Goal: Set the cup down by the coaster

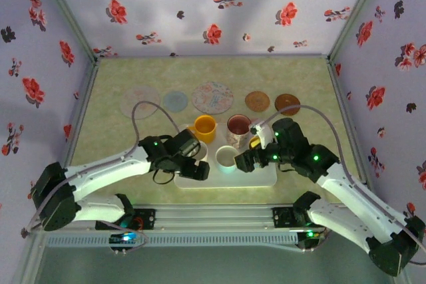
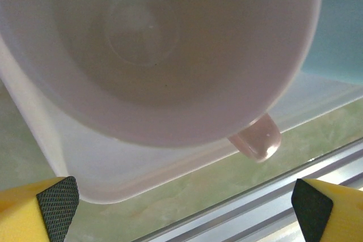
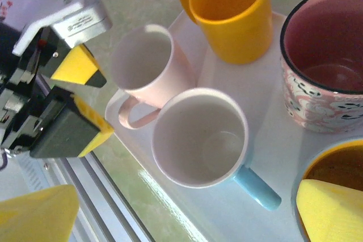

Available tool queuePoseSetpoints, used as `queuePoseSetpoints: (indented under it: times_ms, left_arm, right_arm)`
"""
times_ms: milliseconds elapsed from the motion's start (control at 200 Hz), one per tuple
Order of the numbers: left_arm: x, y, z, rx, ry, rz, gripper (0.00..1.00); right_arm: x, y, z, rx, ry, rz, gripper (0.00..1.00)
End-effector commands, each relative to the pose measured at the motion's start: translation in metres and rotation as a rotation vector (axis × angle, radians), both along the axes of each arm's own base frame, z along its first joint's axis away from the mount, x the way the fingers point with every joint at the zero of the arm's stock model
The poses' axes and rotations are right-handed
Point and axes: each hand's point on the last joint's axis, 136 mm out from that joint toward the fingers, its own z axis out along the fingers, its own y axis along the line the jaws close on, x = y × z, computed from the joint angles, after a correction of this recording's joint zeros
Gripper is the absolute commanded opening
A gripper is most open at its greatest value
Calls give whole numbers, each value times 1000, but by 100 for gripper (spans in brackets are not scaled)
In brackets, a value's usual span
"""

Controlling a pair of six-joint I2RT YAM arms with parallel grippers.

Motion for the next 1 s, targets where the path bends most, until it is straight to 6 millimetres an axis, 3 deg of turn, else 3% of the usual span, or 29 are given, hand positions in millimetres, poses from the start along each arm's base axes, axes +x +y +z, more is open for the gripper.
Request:
queuePoseSetpoints:
  times_ms: [0, 345, 775, 995]
  left_arm:
    - [10, -11, 8, -13, -23, 33, 99]
    - [15, -12, -3, 69, 0, 38, 99]
    - [17, 26, -1, 191, -4, 34, 99]
    - [21, 35, 2, 185, -10, 47, 99]
  right_arm:
    - [-6, 3, 5, 15, -79, 64, 100]
    - [1, -1, 5, 3, -137, 35, 100]
    - [10, -3, 2, -25, -143, 7, 100]
    - [13, 1, 2, -21, -140, 5, 100]
